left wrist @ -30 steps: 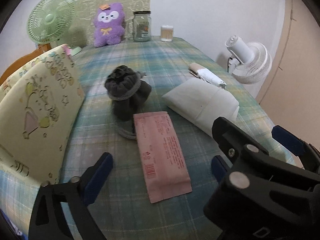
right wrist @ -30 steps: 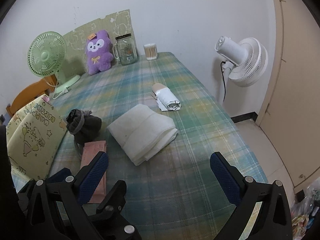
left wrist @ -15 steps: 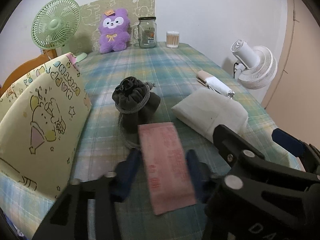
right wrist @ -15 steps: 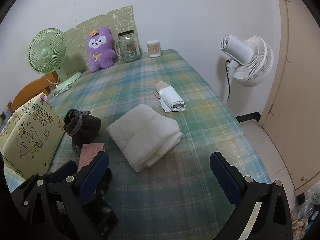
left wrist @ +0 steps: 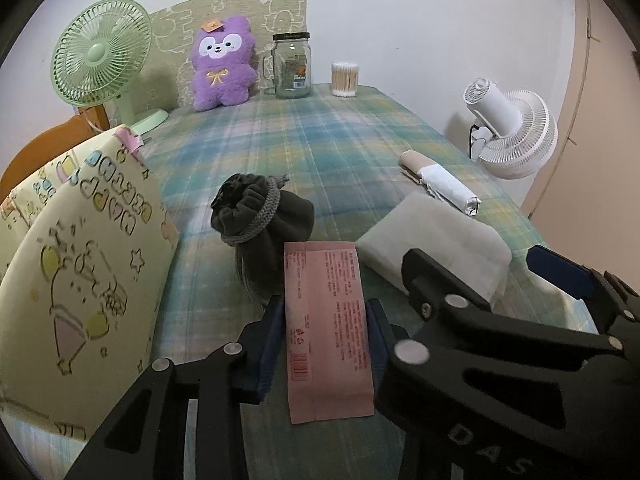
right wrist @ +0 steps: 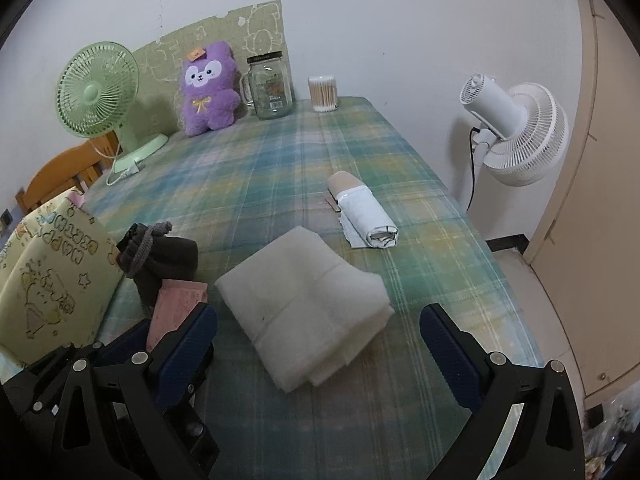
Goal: Organize soft objects
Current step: 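Grasp pink paper packet with left gripper while right gripper grasps white towel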
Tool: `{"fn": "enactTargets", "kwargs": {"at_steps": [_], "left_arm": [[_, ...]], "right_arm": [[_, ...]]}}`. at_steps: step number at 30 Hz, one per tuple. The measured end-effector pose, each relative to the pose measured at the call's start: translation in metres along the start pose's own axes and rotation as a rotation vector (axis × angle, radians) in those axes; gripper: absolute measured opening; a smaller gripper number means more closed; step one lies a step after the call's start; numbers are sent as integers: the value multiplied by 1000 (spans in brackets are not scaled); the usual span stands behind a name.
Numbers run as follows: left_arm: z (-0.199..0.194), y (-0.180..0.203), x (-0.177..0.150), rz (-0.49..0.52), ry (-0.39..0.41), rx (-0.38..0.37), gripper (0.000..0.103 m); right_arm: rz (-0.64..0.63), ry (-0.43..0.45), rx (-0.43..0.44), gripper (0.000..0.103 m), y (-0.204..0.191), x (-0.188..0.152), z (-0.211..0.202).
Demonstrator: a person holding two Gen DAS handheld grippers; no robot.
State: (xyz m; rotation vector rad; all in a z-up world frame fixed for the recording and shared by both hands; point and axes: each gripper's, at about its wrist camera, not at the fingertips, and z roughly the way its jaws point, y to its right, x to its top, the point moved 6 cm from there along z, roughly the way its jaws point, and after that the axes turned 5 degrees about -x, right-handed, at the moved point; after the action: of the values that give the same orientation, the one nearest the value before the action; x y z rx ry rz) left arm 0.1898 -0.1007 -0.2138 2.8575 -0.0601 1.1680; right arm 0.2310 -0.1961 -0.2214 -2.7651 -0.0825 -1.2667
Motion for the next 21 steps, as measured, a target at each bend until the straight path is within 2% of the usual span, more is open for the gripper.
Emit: {"fn": "enactTargets", "kwargs": {"at_steps": [7,13,21], "left_arm": [[5,-1,8,16,1,1,41],[6,-2,3,25,-4,8,41],[1,1,-2,43,-2,5,41]], "right_arm": [[-23,-35,7,102,-7,6,14],[-19,-100,9,84,-7,-1,24],[-23,-89,-17,65,-3,-9,15]]}}
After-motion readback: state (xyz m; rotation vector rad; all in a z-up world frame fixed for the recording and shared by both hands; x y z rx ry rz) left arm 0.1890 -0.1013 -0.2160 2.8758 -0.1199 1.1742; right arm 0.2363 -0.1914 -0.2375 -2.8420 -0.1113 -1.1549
